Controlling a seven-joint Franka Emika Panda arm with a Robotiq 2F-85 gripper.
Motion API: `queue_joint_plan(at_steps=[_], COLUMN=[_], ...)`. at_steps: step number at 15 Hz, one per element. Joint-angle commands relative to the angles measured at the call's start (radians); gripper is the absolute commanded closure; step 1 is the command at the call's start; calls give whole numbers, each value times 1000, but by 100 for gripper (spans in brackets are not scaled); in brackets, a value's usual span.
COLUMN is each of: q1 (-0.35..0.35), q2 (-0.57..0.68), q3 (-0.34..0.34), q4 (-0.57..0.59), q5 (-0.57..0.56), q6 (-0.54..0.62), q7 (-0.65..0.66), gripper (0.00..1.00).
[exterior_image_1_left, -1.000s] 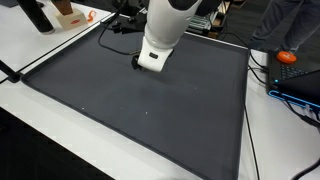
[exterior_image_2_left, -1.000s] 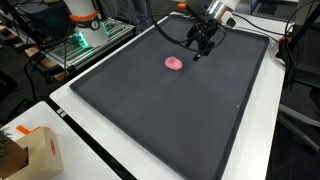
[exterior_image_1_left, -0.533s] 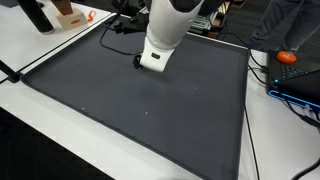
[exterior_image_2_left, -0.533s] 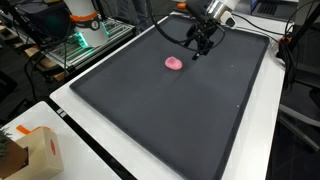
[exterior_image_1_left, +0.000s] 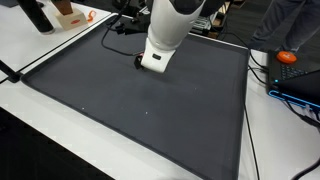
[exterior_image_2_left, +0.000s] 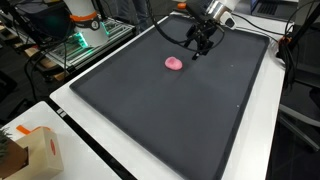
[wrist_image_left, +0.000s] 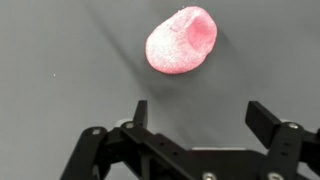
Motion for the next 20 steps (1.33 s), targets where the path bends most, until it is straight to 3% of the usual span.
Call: queue_joint_plan(at_steps=[1, 10, 20], q1=[-10, -94, -201], q2=[18, 8, -36], q3=[1, -38, -121], q4=[29, 74, 19], q5=[18, 204, 395], q6=[-12, -9, 34], q7=[35, 242, 498], gripper=[0, 0, 0])
